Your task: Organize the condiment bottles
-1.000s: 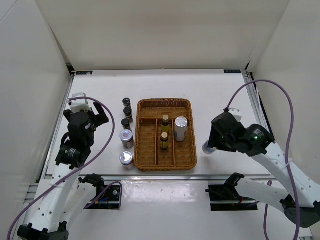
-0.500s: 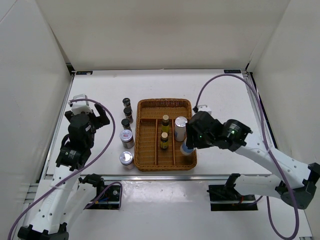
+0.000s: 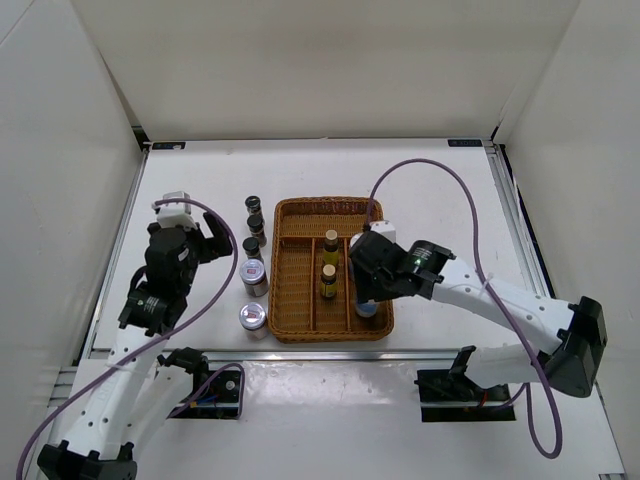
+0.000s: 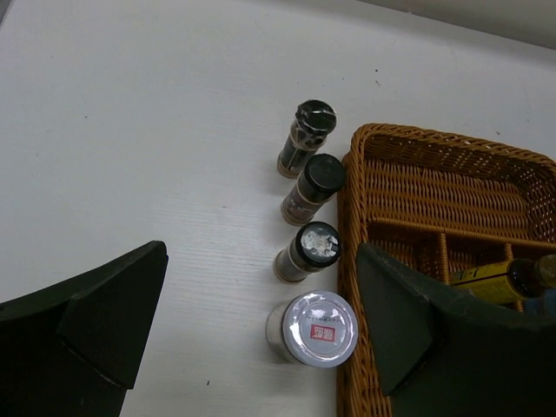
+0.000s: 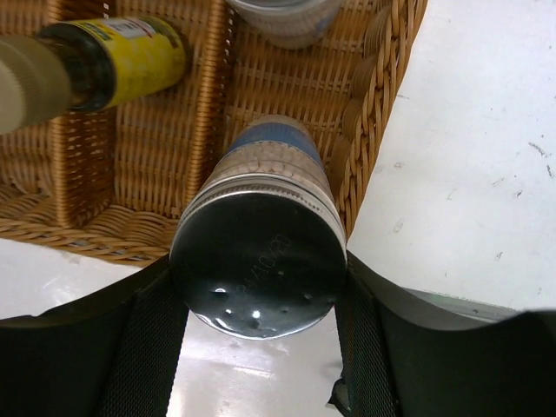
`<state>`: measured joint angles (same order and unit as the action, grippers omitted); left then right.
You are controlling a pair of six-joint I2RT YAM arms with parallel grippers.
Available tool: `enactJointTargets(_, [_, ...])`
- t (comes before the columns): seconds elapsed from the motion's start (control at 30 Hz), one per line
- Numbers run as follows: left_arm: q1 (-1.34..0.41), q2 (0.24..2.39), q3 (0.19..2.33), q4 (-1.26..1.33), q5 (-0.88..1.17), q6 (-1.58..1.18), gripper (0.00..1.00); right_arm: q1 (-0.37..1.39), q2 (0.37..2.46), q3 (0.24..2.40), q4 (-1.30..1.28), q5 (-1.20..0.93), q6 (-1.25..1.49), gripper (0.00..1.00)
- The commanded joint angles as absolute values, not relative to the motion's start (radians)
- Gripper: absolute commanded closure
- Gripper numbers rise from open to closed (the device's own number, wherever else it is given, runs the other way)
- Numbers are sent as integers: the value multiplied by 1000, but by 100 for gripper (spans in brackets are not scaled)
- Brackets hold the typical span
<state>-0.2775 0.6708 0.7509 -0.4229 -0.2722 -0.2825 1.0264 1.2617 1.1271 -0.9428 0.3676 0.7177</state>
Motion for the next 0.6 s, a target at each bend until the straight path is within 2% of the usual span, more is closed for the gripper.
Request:
enactJointTargets(0.0, [-281,666,732,-410,-216,-304,0,1031,1270,1126,-873,403,739,48])
enactJointTargets(0.1, [-281,687,732,-410,-216,-304,0,1031,1279,1126,-873,413,739,34])
enactJointTargets(0.13, [-281,701,732,-410,-216,-313,0,1031,1279,1126,-887,413,739,25])
enactJointTargets(0.2, [-281,733,742,-432,-216,-324,0,1031,1279,1163,-905,423,739,14])
enactJointTargets(0.23, [-281,744,762,-442,-207,-351,0,1031,1279,1178,-926,436,739,3])
enactJointTargets(0.27, [-281,762,762,-452,-207,-360,0,1041,1266,1193,-936,463,739,0])
enactJointTargets(0.43, [-281,879,856,-575,-138,-394,0,1063,1186,1340,-1018,520,703,0])
enactJointTargets(0.57, [-281,971,877,-661,-63,-423,0,1063,1088,1364,-1054,543,678,0])
